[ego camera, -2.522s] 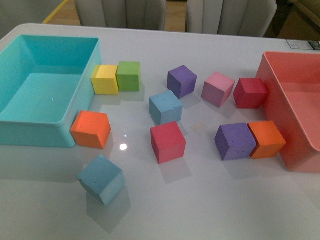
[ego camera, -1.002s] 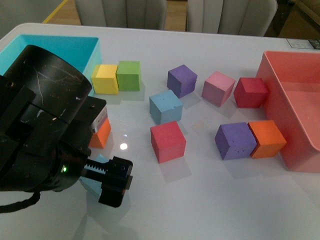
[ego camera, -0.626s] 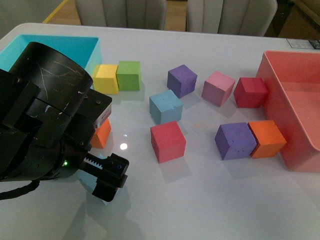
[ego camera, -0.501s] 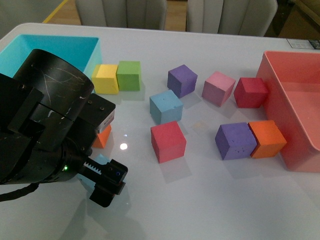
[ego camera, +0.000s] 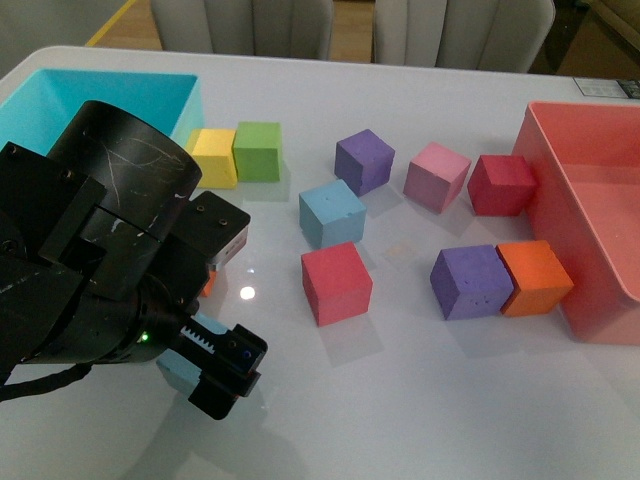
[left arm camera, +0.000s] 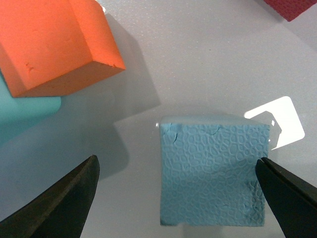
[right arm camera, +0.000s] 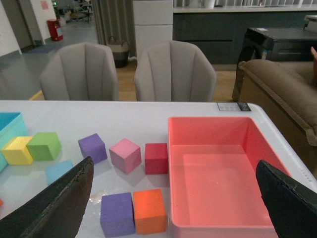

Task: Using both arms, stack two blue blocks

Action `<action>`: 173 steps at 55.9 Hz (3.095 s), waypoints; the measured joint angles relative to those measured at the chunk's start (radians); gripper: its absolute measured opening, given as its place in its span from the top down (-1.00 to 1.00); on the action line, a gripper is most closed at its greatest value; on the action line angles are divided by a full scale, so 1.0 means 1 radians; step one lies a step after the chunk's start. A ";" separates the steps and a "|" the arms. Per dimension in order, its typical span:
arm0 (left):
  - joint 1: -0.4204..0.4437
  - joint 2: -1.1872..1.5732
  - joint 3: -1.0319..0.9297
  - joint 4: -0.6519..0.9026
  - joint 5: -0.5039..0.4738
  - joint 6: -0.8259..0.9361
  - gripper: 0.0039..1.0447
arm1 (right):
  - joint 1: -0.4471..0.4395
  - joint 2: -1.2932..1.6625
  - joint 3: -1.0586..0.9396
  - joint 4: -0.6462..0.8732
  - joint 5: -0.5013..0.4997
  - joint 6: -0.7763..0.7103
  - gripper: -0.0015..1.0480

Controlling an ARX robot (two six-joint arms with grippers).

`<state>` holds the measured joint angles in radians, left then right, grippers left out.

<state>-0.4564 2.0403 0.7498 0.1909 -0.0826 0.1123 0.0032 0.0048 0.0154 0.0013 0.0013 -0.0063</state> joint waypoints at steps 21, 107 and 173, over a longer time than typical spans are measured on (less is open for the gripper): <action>-0.001 0.002 0.001 0.000 0.028 -0.002 -0.84 | 0.000 0.000 0.000 0.000 0.000 0.000 -0.83; 0.003 0.107 0.055 -0.006 0.060 -0.046 -0.84 | 0.000 0.000 0.000 0.000 0.000 0.000 -0.83; -0.008 -0.047 0.495 -0.381 -0.007 0.072 0.24 | 0.000 0.000 0.000 0.000 0.000 0.000 -0.83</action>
<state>-0.4641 1.9934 1.2446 -0.1898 -0.0898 0.1844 0.0032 0.0048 0.0154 0.0013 0.0013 -0.0063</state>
